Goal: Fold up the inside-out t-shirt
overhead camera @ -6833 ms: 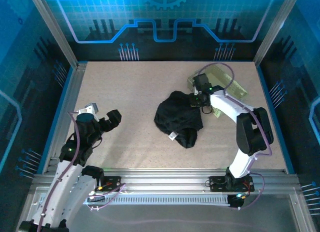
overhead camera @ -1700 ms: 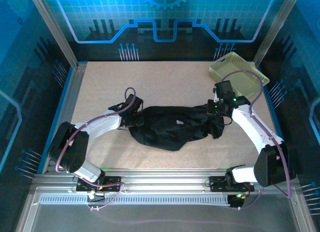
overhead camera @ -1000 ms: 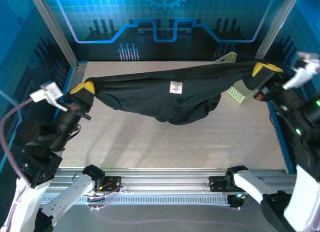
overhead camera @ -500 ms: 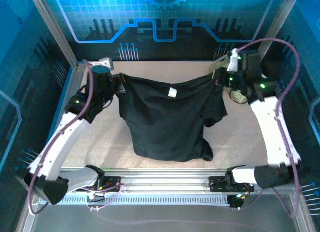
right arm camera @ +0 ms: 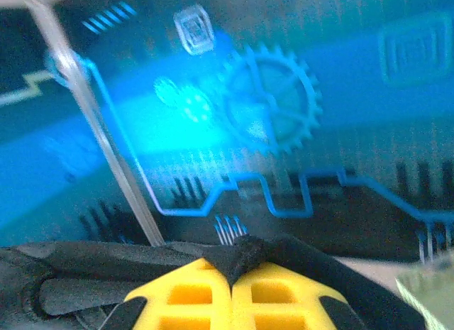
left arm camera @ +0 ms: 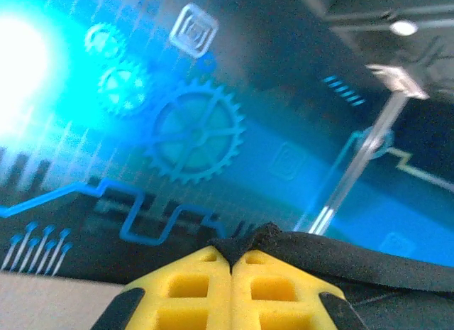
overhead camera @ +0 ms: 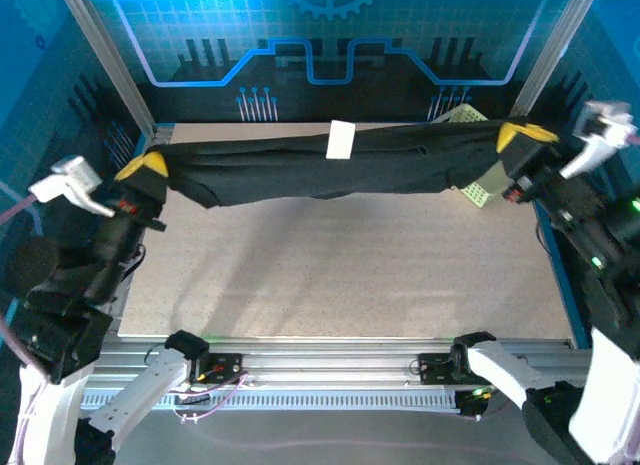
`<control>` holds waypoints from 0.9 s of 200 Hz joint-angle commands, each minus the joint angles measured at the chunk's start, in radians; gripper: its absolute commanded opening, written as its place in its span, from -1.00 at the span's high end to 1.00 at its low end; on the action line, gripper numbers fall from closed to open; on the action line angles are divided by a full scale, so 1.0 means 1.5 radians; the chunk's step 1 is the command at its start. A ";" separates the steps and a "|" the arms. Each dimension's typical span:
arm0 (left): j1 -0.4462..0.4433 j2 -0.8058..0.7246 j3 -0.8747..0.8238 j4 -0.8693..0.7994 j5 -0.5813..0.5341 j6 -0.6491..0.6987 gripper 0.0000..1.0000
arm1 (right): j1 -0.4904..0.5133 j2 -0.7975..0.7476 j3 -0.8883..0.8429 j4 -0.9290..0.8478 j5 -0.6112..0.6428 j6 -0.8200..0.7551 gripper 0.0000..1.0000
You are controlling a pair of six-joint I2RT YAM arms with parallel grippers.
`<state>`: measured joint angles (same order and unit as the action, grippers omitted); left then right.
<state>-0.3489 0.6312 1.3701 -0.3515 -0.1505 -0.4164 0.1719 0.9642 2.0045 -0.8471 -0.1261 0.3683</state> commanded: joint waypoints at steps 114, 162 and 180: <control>0.006 0.144 0.117 -0.037 -0.071 0.063 1.00 | 0.001 0.098 0.001 0.040 0.041 -0.013 1.00; 0.013 0.301 -0.039 -0.009 -0.207 0.065 1.00 | 0.001 0.227 -0.289 0.169 0.042 0.013 1.00; 0.041 0.405 -0.070 0.015 -0.199 0.039 1.00 | 0.001 0.339 -0.322 0.213 0.052 0.006 1.00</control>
<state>-0.3359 1.0897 1.3258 -0.3584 -0.3553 -0.3382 0.1707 1.3277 1.5826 -0.6502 -0.0895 0.3733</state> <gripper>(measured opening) 0.052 0.064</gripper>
